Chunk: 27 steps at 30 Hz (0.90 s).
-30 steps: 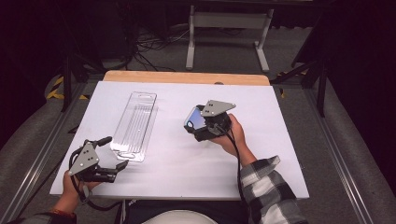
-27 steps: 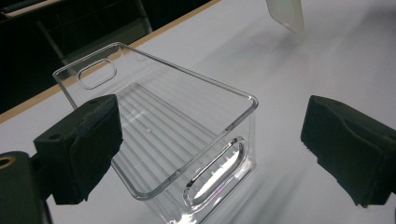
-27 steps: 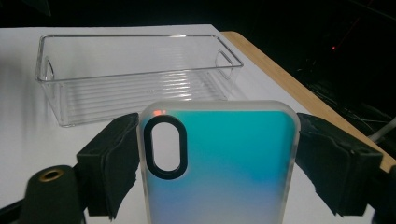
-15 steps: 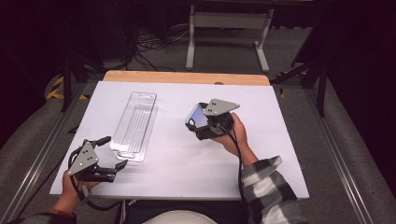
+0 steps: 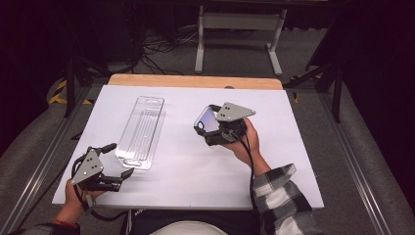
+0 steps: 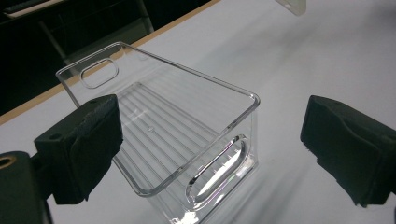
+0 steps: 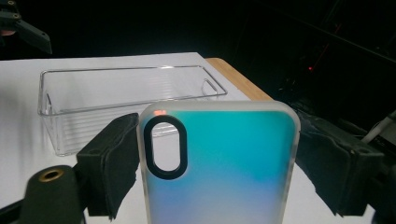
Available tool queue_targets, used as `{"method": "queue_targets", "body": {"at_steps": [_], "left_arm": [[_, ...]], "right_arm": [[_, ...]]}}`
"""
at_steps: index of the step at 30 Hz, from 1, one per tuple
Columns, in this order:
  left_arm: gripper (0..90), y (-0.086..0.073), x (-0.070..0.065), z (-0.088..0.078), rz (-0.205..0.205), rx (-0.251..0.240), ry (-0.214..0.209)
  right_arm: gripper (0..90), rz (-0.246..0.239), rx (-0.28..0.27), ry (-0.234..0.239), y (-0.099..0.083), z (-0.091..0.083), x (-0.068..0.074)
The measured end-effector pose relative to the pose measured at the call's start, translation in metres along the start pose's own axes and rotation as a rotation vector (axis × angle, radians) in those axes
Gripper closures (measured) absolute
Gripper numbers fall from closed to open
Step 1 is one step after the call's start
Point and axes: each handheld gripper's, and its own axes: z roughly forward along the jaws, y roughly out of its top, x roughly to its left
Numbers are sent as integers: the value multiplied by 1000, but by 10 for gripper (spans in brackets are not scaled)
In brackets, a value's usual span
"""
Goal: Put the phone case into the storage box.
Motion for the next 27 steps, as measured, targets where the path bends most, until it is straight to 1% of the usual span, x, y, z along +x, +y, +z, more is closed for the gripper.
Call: {"method": "queue_targets", "body": {"at_steps": [3,8,11,14,16,21,23,26,27], "left_arm": [[64,0,0,0,-1,4,1],[64,0,1,0,-6,2,-2],[64,0,0,-1,-5,1,-4],[64,0,0,-1,-5,0,-3],[64,-1,1,-1,-5,-1,-5],[65,-1,1,-1,-5,0,-3],[65,-1,1,-1,-6,-1,-3],[65,-1,1,-1,-7,-1,-3],[65,-1,1,-1,-7,-1,-4]], "right_arm": [[179,12,-17,-12,1,-2,0],[179,13,-34,-33,3,-5,2],[178,13,-48,-56,5,-6,4],[178,11,-54,-67,5,-7,5],[178,14,-59,-86,6,-8,6],[178,20,-69,-94,7,-9,7],[178,27,-79,-106,8,-11,7],[178,33,-85,-105,8,-12,7],[178,33,-92,-116,8,-12,7]]}}
